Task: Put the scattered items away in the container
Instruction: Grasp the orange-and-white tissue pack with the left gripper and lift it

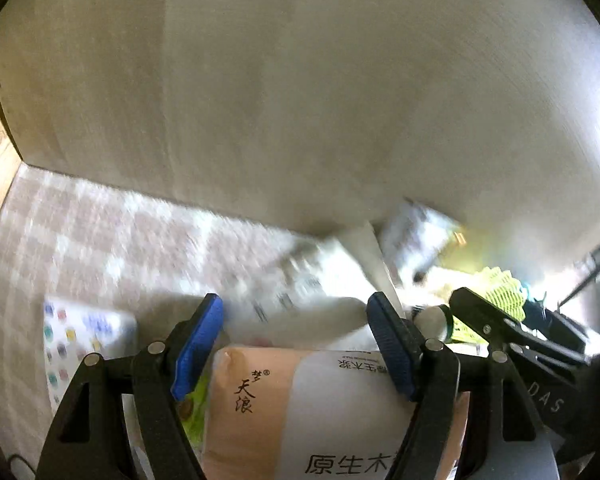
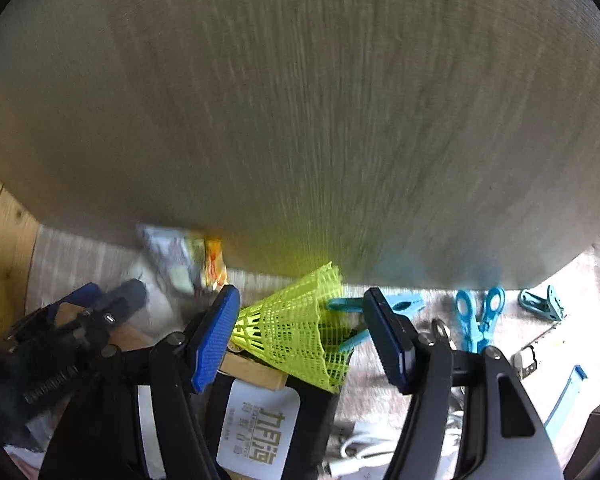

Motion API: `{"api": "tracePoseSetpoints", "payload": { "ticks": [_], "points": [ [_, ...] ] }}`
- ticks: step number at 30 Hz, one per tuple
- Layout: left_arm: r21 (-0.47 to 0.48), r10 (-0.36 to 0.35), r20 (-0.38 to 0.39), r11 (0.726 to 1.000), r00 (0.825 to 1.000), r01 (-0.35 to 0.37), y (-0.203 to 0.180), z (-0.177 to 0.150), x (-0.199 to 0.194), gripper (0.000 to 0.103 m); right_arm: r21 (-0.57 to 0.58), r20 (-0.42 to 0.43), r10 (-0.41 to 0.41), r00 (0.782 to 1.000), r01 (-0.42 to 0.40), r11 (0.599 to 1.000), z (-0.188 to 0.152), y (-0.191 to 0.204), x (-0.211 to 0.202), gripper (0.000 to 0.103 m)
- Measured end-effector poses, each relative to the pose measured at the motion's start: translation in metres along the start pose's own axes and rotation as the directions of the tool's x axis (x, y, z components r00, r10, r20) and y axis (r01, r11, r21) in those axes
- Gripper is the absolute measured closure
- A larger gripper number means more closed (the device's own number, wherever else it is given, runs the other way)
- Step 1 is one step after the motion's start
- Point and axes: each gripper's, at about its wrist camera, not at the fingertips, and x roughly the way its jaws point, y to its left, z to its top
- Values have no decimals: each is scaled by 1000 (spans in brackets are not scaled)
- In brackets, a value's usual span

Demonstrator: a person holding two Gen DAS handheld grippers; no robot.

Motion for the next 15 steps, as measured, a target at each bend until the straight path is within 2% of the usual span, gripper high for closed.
{"api": "tracePoseSetpoints", "payload": {
  "ticks": [8, 11, 13, 15],
  "points": [
    [78, -57, -44, 995, 997, 60, -23, -66, -14, 31, -43, -81, 69, 994, -73, 996, -59, -17, -34, 41],
    [135, -70, -65, 988, 995, 79, -41, -99, -20, 32, -109, -102, 6, 995, -17, 994, -94, -21, -47, 50],
    [169, -73, -70, 982, 995, 84, -52, -121, -24, 31, -128, -103, 4, 995, -17, 992, -118, -28, -60, 50],
    [193, -80, -74, 977, 994, 93, -61, -139, -27, 31, -115, -125, 21, 992, -35, 993, -135, -38, -69, 59]
  ]
}}
